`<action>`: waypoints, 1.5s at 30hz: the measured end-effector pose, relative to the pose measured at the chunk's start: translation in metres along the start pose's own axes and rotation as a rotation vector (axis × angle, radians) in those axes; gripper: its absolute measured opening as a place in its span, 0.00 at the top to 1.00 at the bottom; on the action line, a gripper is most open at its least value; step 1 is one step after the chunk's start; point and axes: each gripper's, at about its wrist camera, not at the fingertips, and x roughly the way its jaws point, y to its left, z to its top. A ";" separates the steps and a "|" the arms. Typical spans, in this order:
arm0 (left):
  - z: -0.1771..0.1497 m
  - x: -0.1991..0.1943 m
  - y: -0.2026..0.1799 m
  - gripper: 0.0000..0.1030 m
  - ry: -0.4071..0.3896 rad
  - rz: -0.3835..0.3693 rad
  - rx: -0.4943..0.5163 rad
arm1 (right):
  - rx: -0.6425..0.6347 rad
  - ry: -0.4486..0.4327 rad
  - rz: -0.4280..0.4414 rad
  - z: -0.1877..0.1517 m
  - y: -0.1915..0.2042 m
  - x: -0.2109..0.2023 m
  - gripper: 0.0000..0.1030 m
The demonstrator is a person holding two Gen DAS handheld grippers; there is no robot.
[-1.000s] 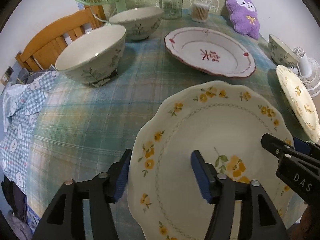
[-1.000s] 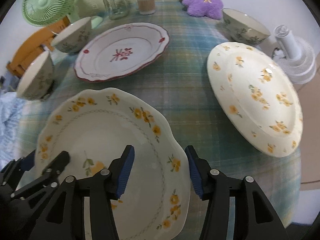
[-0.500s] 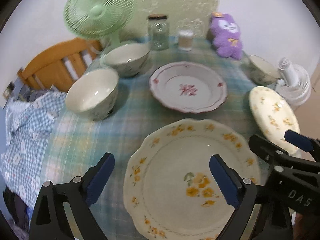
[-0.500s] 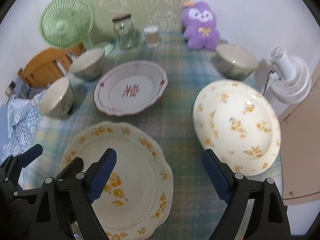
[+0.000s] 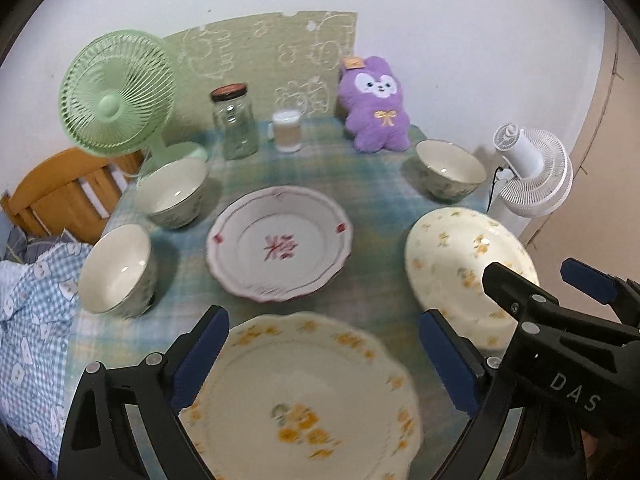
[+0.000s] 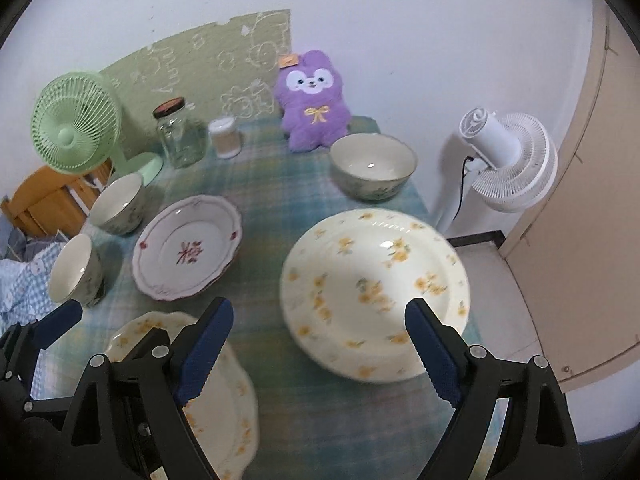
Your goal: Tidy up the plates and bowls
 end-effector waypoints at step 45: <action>0.015 0.153 -0.114 0.39 0.205 0.094 -0.180 | -0.061 0.200 0.064 0.025 -0.129 0.166 0.23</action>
